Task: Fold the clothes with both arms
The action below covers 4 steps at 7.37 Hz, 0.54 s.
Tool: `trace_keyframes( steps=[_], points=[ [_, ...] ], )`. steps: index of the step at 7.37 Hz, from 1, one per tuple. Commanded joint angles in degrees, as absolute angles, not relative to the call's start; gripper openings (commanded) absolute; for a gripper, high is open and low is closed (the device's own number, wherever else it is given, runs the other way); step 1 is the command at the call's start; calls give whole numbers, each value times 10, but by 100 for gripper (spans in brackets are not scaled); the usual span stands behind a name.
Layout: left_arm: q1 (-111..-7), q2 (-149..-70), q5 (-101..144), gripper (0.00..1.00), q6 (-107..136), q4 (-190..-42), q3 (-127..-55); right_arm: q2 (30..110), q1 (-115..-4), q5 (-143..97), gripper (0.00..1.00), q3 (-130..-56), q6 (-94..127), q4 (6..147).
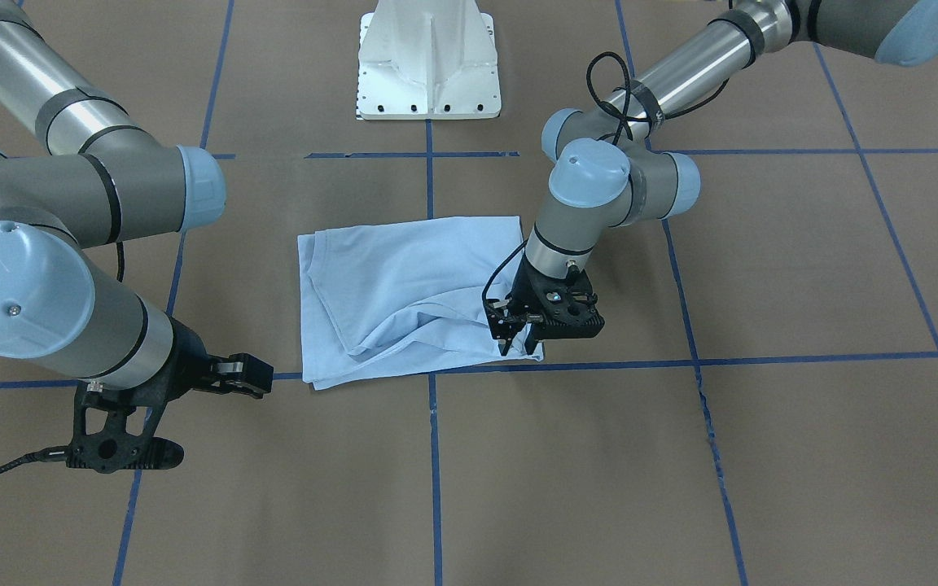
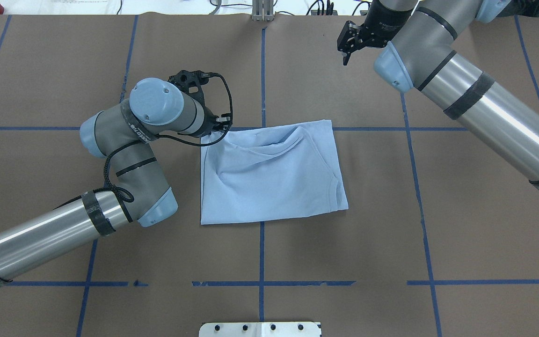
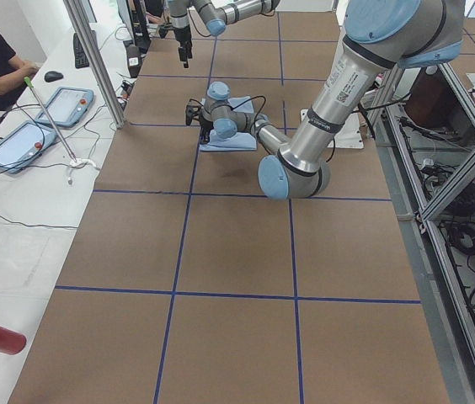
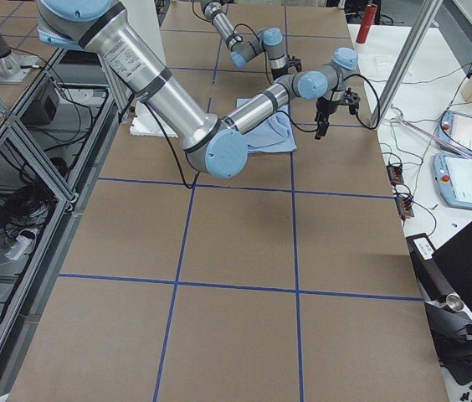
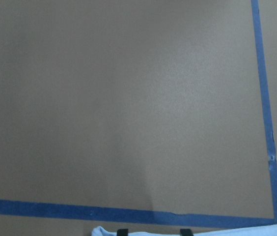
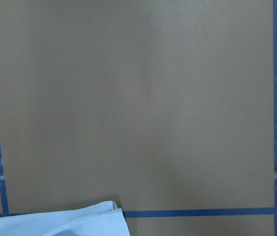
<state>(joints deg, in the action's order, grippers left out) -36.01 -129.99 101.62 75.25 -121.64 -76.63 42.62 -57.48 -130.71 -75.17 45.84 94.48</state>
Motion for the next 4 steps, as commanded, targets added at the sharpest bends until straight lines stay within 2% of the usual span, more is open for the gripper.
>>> trace_keyframes(
  steps=[1, 2, 4],
  points=[
    [-358, -1300, 1016, 3, 752, -1216, -766, 426, -575, -1306, 100, -751, 459, 945],
    [-358, -1297, 1018, 0, 747, -1216, -768, 426, -575, -1305, 100, -751, 459, 945],
    [-362, -1297, 1019, 0, 747, -1213, -767, 427, -575, -1305, 100, -751, 459, 945]
  ],
)
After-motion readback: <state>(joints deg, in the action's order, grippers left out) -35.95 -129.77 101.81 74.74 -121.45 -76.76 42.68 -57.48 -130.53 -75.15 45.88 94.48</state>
